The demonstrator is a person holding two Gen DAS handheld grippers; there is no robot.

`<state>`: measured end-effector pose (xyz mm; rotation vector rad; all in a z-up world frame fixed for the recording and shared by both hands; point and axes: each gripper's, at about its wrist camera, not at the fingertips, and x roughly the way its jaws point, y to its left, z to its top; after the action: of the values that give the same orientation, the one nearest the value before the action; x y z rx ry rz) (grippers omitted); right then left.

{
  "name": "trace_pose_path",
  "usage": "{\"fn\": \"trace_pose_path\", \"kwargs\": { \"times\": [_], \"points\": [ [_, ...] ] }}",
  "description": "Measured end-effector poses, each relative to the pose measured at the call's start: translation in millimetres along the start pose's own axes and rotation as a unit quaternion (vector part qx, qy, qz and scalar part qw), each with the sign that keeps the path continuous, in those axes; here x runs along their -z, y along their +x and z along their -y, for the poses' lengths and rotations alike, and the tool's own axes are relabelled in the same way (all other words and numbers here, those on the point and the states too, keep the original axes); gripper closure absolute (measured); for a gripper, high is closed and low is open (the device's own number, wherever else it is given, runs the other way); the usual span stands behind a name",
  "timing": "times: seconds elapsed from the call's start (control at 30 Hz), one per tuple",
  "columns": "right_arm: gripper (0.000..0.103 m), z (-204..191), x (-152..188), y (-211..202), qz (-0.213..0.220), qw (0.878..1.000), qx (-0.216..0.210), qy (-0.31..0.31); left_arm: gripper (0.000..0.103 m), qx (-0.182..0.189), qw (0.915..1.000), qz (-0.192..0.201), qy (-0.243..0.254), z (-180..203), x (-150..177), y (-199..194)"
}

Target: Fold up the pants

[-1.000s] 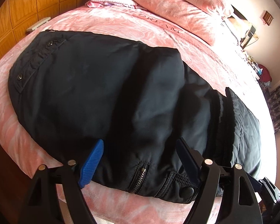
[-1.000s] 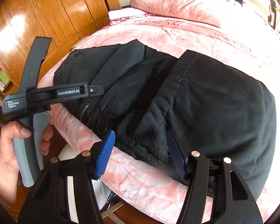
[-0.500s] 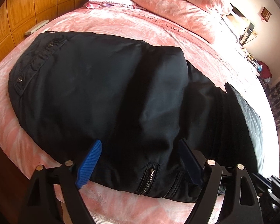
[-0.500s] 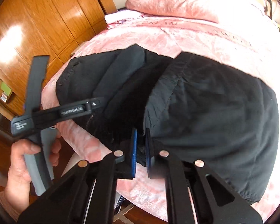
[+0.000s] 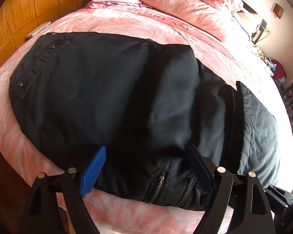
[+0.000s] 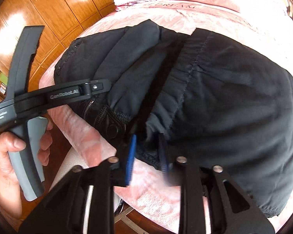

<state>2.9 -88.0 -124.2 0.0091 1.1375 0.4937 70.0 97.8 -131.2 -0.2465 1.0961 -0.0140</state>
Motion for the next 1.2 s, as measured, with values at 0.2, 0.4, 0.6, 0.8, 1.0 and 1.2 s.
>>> {"fn": "trace_pose_path", "kwargs": {
  "times": [0.2,0.4,0.6,0.8,1.0,1.2],
  "points": [
    [0.072,14.2,8.0,-42.3,0.042,0.997,0.05,0.041,0.018,0.008,0.9999,0.005,0.013,15.3,4.4,-13.5],
    [0.073,72.1,21.1,-68.6,0.05,0.985,0.105,0.129,0.018,0.042,0.9971,0.002,0.064,52.3,9.2,-24.5],
    [0.075,108.6,37.3,-64.2,0.043,0.976,0.116,0.181,0.018,0.083,0.99,-0.015,0.113,104.1,13.8,-19.5],
    [0.076,110.6,46.9,-49.4,0.028,0.976,0.132,0.172,0.02,0.029,0.9865,-0.046,0.155,125.0,25.0,18.4],
    [0.073,111.6,48.8,-60.0,0.045,0.978,0.106,0.172,0.023,0.055,0.9871,-0.044,0.144,119.0,16.3,9.3],
    [0.073,95.0,37.2,-75.8,0.074,0.983,0.072,0.15,0.024,0.049,0.9952,-0.014,0.083,58.6,7.2,-25.7]
  ]
}}
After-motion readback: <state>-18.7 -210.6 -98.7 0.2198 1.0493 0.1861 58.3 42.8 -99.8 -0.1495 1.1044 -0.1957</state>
